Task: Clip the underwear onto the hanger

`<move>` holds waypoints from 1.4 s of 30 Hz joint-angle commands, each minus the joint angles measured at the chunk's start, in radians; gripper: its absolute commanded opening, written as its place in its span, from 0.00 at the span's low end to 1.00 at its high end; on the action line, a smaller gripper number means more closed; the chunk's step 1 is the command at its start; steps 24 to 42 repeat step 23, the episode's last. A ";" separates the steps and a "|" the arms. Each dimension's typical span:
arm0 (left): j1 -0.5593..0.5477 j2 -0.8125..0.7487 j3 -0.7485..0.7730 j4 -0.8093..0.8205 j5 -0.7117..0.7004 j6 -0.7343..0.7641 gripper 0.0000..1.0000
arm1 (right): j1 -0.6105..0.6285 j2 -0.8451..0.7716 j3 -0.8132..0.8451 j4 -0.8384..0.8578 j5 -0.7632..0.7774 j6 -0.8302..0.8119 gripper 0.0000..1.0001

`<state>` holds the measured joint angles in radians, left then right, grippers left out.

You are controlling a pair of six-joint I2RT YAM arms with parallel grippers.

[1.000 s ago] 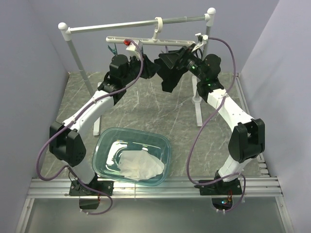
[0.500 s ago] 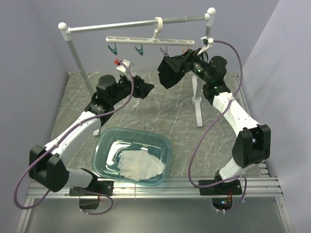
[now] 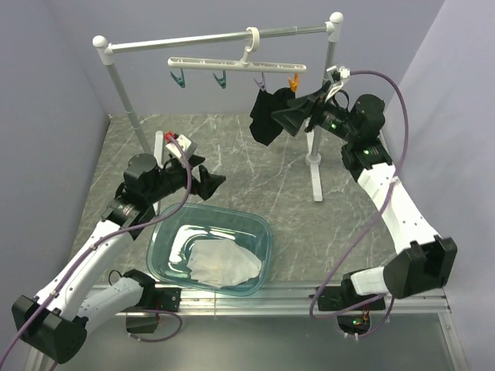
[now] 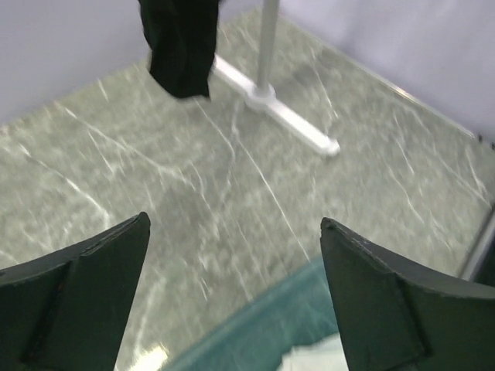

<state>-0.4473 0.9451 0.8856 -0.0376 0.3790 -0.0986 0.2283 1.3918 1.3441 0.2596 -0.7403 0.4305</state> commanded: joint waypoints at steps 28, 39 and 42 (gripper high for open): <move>0.030 0.290 0.263 -0.490 -0.376 -0.096 0.99 | 0.009 -0.556 -0.510 -0.465 0.288 -0.366 1.00; 0.030 0.290 0.263 -0.490 -0.376 -0.096 0.99 | 0.009 -0.556 -0.510 -0.465 0.288 -0.366 1.00; 0.030 0.290 0.263 -0.490 -0.376 -0.096 0.99 | 0.009 -0.556 -0.510 -0.465 0.288 -0.366 1.00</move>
